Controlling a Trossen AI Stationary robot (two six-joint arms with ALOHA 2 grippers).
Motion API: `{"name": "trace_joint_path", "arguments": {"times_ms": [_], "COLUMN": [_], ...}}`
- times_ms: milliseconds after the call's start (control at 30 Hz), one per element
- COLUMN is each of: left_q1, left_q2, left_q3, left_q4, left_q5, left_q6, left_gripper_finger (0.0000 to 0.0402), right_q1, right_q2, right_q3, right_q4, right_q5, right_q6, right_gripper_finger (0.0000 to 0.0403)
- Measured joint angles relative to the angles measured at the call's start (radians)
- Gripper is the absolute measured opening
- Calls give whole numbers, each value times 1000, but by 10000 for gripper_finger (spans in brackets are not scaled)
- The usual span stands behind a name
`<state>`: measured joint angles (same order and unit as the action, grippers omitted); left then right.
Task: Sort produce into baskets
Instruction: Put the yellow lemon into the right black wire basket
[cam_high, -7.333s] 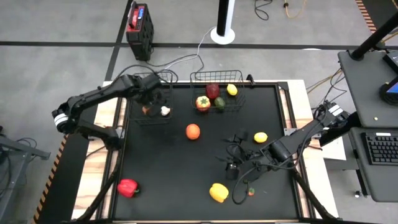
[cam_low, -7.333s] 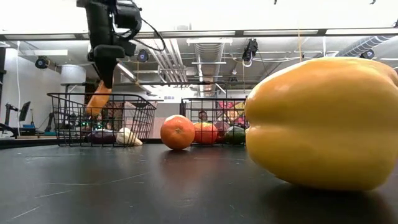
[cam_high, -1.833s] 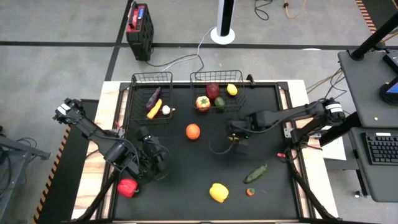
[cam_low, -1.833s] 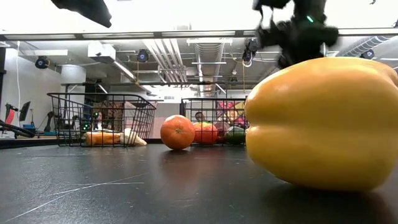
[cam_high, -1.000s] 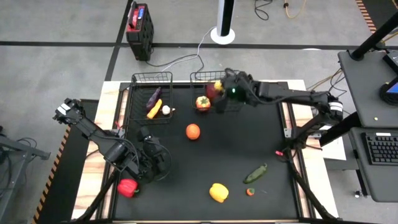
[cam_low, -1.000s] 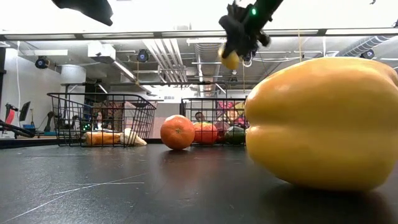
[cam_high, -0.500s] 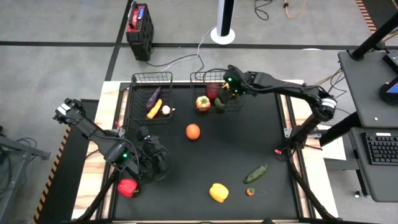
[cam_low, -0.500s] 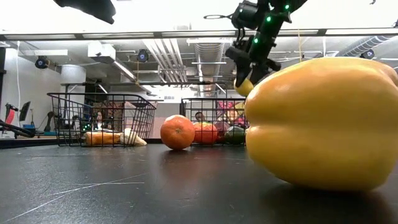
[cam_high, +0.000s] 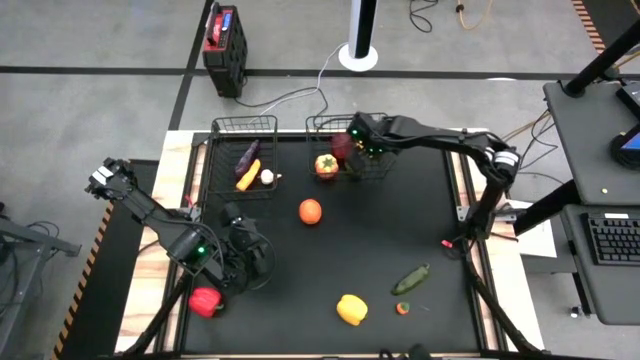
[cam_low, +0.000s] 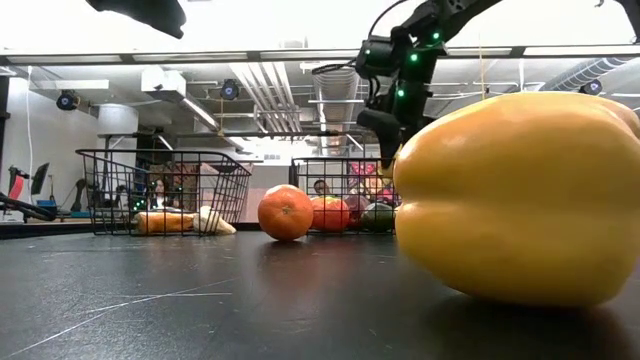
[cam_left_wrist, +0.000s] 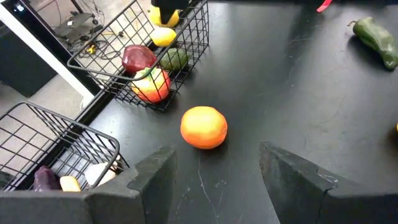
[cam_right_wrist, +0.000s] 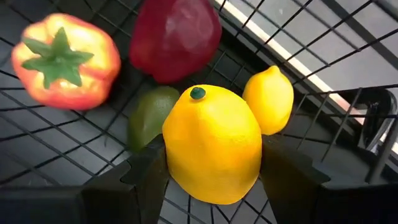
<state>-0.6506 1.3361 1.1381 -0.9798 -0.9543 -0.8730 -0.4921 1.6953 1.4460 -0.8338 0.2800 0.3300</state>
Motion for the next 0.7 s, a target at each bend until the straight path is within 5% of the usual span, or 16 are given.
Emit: {"name": "trace_joint_path", "arguments": {"times_ms": [700], "left_q1": [0], "left_q2": [0], "left_q3": [-2], "left_q4": [0], "left_q5": [0], "left_q6": [-4], "left_gripper_finger": [206], "right_q1": [-6], "right_q2": [35], "right_q3": [4], "right_q4": [-6], "right_q5": [8], "right_q6": [-28], "right_gripper_finger": [217]}}
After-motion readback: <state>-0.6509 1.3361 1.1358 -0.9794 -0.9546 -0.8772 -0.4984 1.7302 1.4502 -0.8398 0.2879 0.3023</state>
